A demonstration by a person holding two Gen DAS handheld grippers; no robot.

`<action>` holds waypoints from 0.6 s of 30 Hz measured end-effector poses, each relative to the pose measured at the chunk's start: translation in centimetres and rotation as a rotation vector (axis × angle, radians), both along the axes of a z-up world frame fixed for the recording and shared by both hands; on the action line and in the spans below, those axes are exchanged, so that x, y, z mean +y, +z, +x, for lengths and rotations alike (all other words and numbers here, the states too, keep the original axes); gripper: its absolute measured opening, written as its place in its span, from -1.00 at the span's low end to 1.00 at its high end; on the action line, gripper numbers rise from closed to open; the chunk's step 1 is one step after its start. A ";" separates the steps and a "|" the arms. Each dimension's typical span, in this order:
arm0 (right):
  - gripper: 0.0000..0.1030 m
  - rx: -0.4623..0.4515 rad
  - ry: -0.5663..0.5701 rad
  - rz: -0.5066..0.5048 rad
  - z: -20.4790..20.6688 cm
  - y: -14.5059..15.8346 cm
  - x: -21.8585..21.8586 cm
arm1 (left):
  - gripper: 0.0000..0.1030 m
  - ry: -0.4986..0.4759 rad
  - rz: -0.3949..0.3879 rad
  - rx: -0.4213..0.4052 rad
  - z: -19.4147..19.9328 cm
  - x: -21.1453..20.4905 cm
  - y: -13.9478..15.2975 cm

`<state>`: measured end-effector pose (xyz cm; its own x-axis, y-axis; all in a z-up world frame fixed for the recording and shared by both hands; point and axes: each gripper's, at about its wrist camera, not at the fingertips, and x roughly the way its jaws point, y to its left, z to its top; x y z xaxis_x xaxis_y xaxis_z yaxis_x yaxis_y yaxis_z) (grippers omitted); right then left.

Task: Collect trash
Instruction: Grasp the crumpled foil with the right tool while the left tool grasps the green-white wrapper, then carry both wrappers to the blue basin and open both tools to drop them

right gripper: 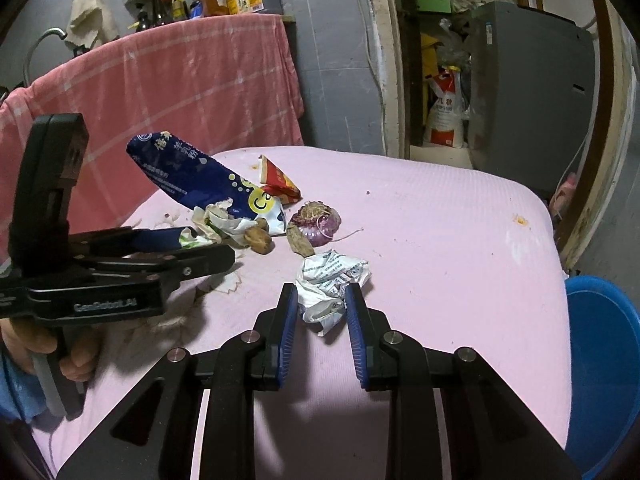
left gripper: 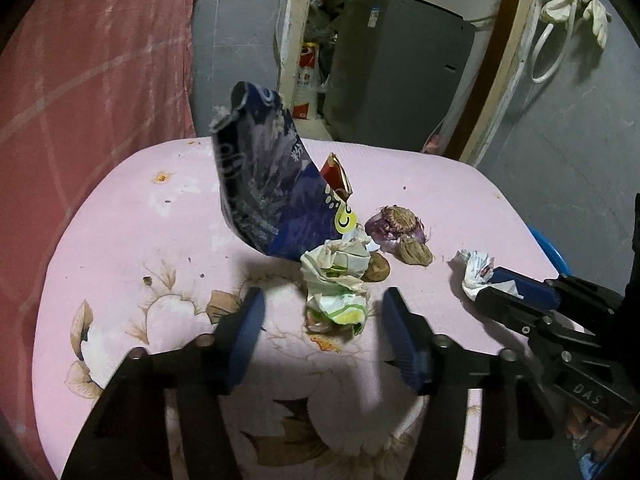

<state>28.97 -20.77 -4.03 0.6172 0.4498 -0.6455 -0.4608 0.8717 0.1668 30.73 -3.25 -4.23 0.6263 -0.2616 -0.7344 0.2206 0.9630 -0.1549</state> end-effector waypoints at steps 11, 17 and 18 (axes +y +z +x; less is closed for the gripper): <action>-0.58 -0.046 -0.023 0.075 -1.2 0.6 -2.0 | -0.60 -0.017 0.013 -0.020 -1.1 -1.0 0.1; -0.58 -0.118 -0.039 0.093 -2.3 1.9 -2.9 | -0.64 -0.037 0.017 -0.114 -3.5 -2.1 1.1; -0.58 -0.131 -0.043 0.091 -2.5 2.2 -2.9 | -0.64 -0.038 0.024 -0.140 -4.0 -2.4 1.3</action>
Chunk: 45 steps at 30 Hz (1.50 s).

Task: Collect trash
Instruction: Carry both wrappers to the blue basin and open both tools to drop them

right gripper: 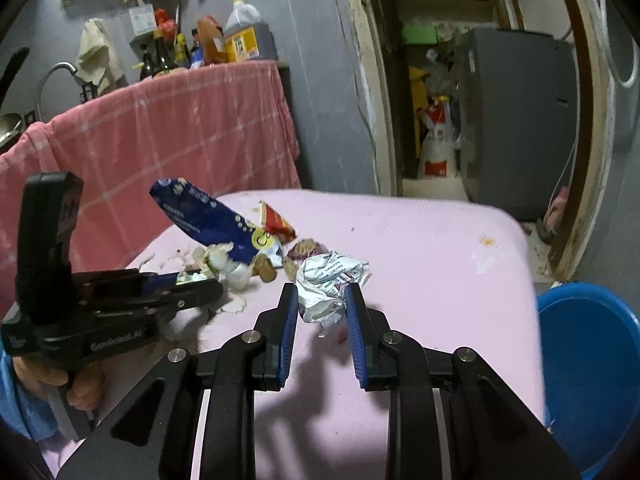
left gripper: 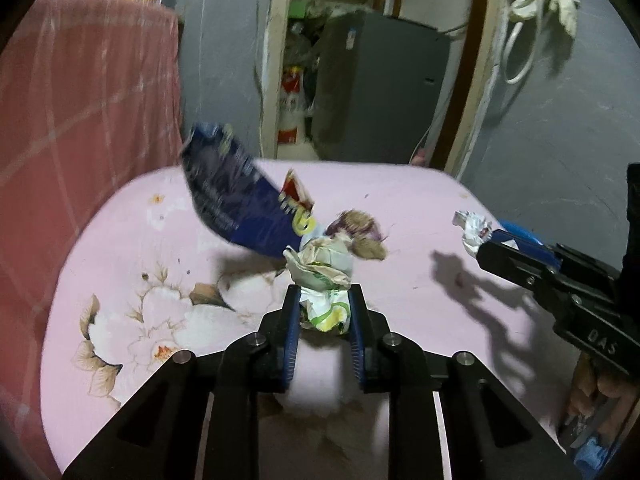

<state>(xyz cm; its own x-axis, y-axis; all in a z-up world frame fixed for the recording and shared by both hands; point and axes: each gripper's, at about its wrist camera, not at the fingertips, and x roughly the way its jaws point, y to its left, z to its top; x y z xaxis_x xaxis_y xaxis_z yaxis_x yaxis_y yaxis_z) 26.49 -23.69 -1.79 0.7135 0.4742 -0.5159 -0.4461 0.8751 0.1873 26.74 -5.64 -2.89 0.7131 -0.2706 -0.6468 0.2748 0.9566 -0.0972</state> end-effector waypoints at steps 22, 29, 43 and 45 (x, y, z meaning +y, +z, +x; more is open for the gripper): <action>-0.58 -0.427 -0.253 0.052 -6.8 8.0 -8.2 | -0.64 -0.079 -0.135 -0.435 -5.5 -9.0 9.1; -0.58 -0.442 -0.363 0.069 -7.5 8.2 -12.7 | -0.64 -0.177 -0.173 -0.435 -4.2 -14.2 10.2; -0.57 -0.304 -0.537 0.126 -6.7 4.6 -21.4 | -0.63 -0.304 -0.170 -0.227 -0.1 -23.7 6.9; -0.56 -0.268 -0.550 0.132 -6.3 3.9 -22.1 | -0.63 -0.310 -0.165 -0.182 0.6 -24.6 6.0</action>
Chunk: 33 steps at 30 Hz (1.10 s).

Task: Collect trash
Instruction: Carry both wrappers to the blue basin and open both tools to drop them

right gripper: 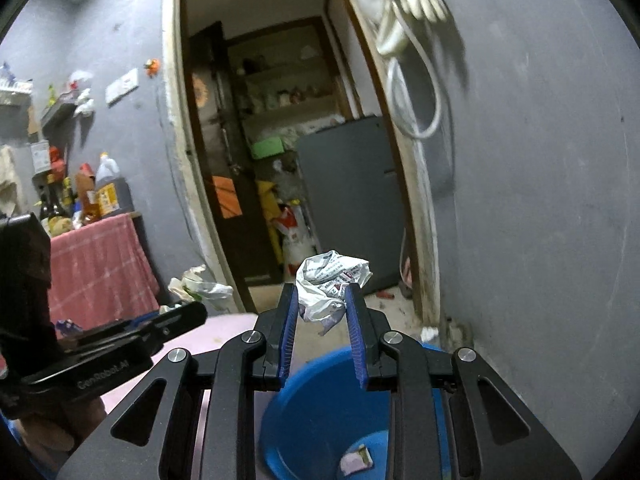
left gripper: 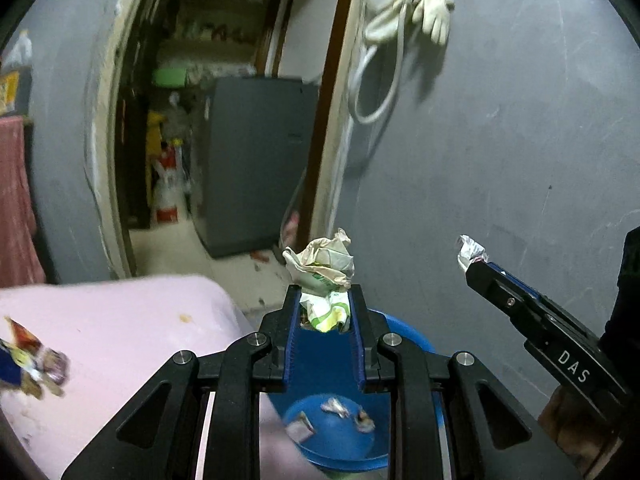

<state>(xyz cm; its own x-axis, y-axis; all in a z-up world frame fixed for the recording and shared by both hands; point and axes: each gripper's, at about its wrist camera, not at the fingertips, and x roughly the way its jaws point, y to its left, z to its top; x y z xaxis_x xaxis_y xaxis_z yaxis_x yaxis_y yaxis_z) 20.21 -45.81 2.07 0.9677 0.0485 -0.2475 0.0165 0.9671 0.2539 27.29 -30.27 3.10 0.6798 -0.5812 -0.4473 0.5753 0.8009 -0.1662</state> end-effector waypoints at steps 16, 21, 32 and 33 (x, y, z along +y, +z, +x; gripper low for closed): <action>-0.37 0.166 -0.012 0.096 2.0 -3.4 -2.4 | -0.28 -0.009 0.023 0.241 3.1 -1.4 -4.6; -0.32 0.164 -0.015 0.098 2.1 -3.3 -2.4 | -0.07 0.017 0.005 0.226 2.8 -0.4 -4.0; 0.53 0.032 -0.018 0.052 1.1 -0.6 -0.2 | 0.77 0.162 -0.074 0.036 1.1 6.0 0.7; 0.57 0.014 -0.012 0.046 1.0 -0.2 0.2 | 0.85 0.180 -0.081 0.014 0.8 6.6 1.1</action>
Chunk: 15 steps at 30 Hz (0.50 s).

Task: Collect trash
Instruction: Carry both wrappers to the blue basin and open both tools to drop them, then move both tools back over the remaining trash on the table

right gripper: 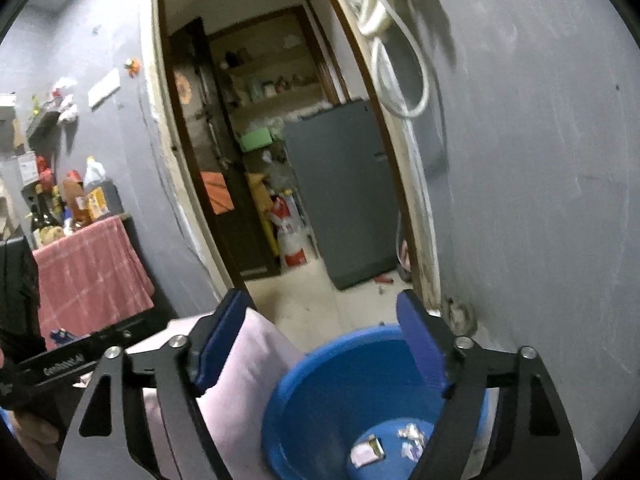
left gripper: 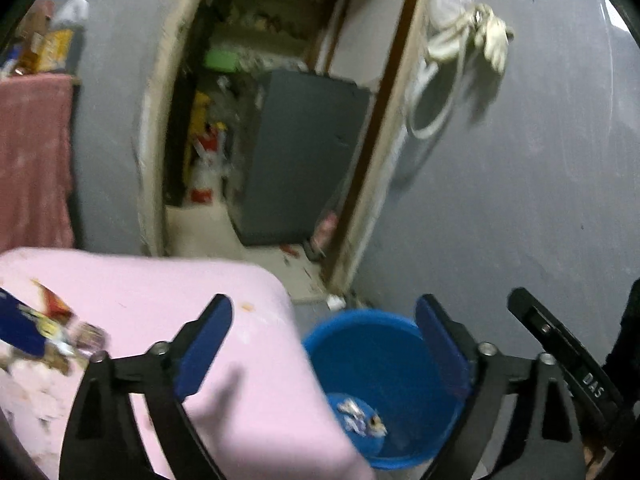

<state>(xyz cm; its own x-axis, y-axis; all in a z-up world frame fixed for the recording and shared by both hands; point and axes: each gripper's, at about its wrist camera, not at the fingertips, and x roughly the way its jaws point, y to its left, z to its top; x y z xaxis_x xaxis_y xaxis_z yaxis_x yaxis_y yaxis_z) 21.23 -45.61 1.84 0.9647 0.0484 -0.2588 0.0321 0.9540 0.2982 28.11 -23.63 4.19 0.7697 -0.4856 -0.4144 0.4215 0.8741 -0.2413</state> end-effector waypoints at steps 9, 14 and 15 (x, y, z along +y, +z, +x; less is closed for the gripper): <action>1.00 -0.189 0.048 -0.069 -1.4 3.4 4.7 | 0.96 0.155 0.000 -0.200 -3.5 6.5 3.1; 1.00 -0.260 0.085 -0.099 -1.7 4.7 7.6 | 0.96 0.229 0.027 -0.266 -5.2 10.2 3.5; 1.00 -0.269 0.095 -0.104 -1.6 4.9 8.3 | 0.96 0.241 0.033 -0.274 -5.2 10.6 3.4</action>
